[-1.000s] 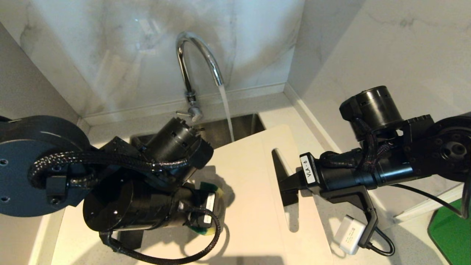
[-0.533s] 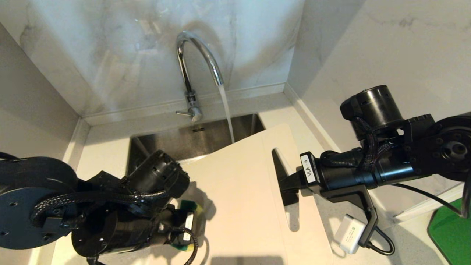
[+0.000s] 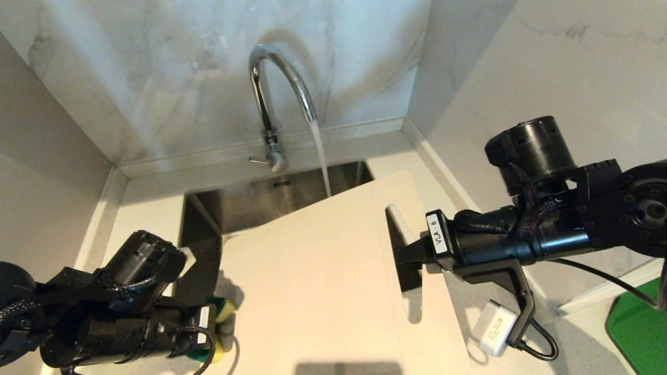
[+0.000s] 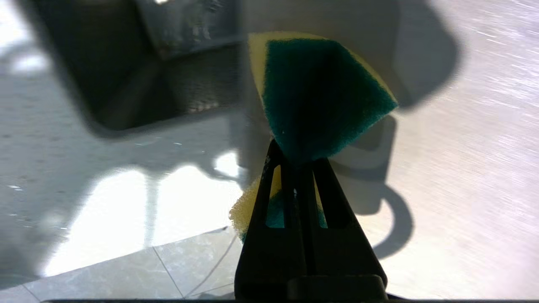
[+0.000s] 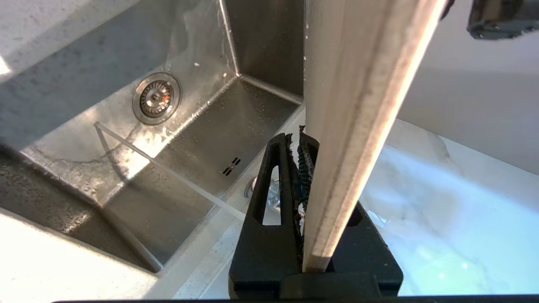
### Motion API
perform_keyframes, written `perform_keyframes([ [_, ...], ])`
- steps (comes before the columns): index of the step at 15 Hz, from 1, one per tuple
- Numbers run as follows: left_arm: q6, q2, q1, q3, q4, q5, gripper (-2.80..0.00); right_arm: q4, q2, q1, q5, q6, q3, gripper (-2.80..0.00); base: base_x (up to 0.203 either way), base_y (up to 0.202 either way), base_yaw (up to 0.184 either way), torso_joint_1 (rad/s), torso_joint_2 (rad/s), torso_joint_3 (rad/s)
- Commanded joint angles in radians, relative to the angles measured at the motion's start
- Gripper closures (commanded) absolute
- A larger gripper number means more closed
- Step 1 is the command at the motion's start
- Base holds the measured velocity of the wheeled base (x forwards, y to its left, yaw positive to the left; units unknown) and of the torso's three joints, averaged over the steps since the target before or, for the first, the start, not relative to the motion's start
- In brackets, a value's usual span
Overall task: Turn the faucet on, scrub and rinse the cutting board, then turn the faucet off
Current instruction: Scrub the cutting board underwater
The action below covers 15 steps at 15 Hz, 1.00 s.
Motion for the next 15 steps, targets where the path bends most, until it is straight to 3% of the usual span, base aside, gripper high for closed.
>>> perform_keyframes([
  [1,0.002,-0.037,0.038,0.047,-0.013,-0.001,0.0,0.002,-0.003,0.0,0.003,-0.016,0.002,0.0,0.0,0.0,0.0,0.0,0.0,0.0],
  [6,0.03,-0.143,0.12,0.01,-0.007,-0.057,0.0,0.002,-0.006,-0.004,0.004,-0.016,0.009,0.0,0.0,0.0,0.0,0.0,0.0,0.0],
  [8,0.054,-0.18,0.138,-0.085,0.049,-0.066,0.0,0.0,-0.003,-0.004,0.004,-0.016,0.007,0.0,0.0,0.0,0.0,0.0,0.0,0.0],
  [10,0.056,-0.191,0.127,-0.23,0.174,-0.078,0.0,0.0,-0.003,-0.004,0.003,-0.015,0.003,0.0,0.0,0.0,0.0,0.0,0.0,0.0],
  [13,0.028,-0.175,-0.032,-0.435,0.335,-0.087,0.0,0.0,0.0,-0.004,0.003,-0.013,0.0,0.0,0.0,0.0,0.0,0.0,0.0,0.0],
  [15,-0.004,-0.13,-0.168,-0.561,0.426,-0.054,0.0,-0.021,0.005,-0.004,0.003,0.0,0.004,0.0,0.0,0.0,0.0,0.0,0.0,0.0],
])
